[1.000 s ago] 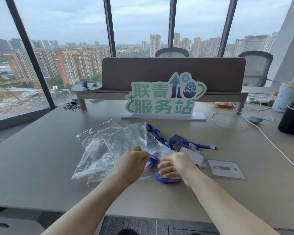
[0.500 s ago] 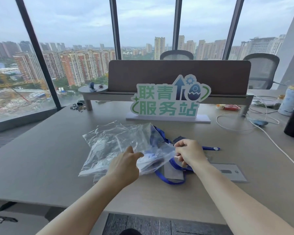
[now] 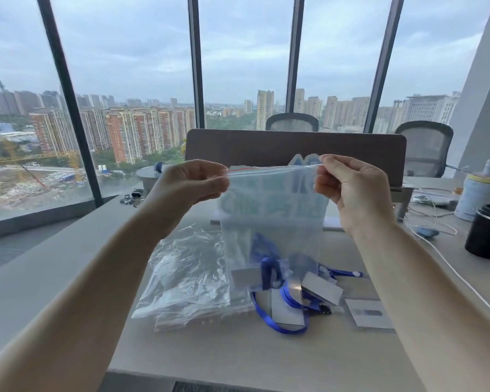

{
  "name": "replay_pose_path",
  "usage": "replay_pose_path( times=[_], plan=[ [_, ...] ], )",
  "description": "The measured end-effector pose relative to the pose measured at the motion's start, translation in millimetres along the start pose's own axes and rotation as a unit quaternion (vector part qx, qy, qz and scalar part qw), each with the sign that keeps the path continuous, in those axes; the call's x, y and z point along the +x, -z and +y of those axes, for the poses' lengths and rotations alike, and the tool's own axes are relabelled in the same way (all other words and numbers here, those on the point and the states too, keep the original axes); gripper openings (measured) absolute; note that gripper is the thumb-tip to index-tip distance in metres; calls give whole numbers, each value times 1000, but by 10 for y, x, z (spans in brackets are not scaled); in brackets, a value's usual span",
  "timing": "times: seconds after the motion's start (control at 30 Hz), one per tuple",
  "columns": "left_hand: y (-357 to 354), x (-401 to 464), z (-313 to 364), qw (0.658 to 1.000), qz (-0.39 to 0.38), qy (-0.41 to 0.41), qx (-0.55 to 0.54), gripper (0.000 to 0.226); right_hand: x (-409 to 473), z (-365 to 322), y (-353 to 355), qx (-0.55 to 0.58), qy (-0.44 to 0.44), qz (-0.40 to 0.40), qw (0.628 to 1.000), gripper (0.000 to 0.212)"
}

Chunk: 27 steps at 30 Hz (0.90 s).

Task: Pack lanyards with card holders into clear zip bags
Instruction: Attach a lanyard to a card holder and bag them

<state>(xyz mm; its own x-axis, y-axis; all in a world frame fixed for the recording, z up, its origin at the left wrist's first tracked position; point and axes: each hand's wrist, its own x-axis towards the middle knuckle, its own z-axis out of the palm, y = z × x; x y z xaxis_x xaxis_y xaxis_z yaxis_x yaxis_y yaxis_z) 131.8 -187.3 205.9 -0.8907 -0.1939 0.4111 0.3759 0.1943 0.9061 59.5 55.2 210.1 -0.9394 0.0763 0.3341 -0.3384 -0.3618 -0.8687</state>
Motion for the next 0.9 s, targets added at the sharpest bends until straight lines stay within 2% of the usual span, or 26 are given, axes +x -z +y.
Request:
replay_pose_path(
  times=[0.1, 0.17, 0.2, 0.27, 0.33, 0.37, 0.47, 0.57, 0.67, 0.9],
  plan=[
    [-75, -5, -65, 995, 71, -36, 51, 14, -22, -16, 58, -15, 3, 10, 1000, 7],
    [-147, -9, -55, 994, 90, -38, 48, 13, -57, -26, 92, -162, 83, 35, 983, 5],
    [-198, -14, -37, 995, 83, -42, 49, 13, -97, -45, 84, -251, 151, 33, 956, 3],
    [-323, -37, 26, 996, 53, -51, 57, 11, -232, -133, 11, -388, 269, -35, 881, 20],
    [-450, -58, 106, 996, 29, -59, 66, 8, -317, -223, -100, -477, 293, -130, 818, 32],
    [-499, -65, 142, 995, 19, -64, 72, 7, -343, -259, -151, -503, 276, -165, 802, 31],
    [-572, -75, 224, 994, -7, -73, 81, 6, -317, -304, -187, -523, 229, -189, 799, 7],
    [-572, -90, 241, 994, -21, -63, 89, 6, -255, -297, -136, -506, 188, -209, 816, 10],
    [-569, -93, 221, 993, -21, -58, 103, 4, -232, -296, -114, -494, 184, -216, 822, 16],
    [-641, -124, 247, 993, -19, -68, 100, 8, -230, -345, -138, -503, 224, -230, 803, 9]
  ],
)
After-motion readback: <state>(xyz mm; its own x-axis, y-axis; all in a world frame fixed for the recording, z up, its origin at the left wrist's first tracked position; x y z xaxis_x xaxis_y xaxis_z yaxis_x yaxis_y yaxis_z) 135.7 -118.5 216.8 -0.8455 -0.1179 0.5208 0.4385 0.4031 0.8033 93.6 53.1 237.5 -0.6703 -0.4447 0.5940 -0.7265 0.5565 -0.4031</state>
